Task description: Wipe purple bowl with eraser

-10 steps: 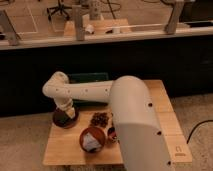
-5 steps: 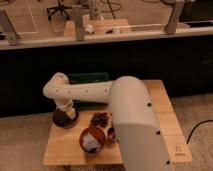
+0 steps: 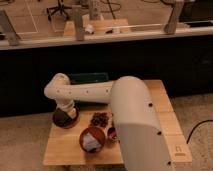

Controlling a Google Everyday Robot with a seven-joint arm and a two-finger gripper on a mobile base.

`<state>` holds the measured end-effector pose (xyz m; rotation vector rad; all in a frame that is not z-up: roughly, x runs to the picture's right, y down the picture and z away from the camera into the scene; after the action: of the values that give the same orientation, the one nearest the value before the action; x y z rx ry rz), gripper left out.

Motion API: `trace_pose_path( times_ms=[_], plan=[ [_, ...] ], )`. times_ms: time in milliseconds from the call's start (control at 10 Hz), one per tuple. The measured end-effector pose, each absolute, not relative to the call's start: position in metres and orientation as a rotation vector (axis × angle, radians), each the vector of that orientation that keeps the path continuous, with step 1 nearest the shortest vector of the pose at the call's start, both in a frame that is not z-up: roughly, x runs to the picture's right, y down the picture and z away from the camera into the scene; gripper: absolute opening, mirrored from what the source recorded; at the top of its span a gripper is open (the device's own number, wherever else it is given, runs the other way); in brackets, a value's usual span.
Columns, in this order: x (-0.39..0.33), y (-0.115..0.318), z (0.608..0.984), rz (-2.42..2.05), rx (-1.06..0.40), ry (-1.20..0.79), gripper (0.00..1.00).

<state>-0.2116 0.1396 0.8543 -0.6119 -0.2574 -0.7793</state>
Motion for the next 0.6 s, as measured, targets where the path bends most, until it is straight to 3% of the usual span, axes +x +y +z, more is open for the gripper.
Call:
trace_pose_path(
  times_ms=[100, 600],
  plan=[
    [-0.212, 0.136, 0.852, -0.782, -0.6, -0.253, 0.33],
    [-0.212, 0.109, 0.829, -0.803, -0.526, -0.222, 0.32]
  ],
)
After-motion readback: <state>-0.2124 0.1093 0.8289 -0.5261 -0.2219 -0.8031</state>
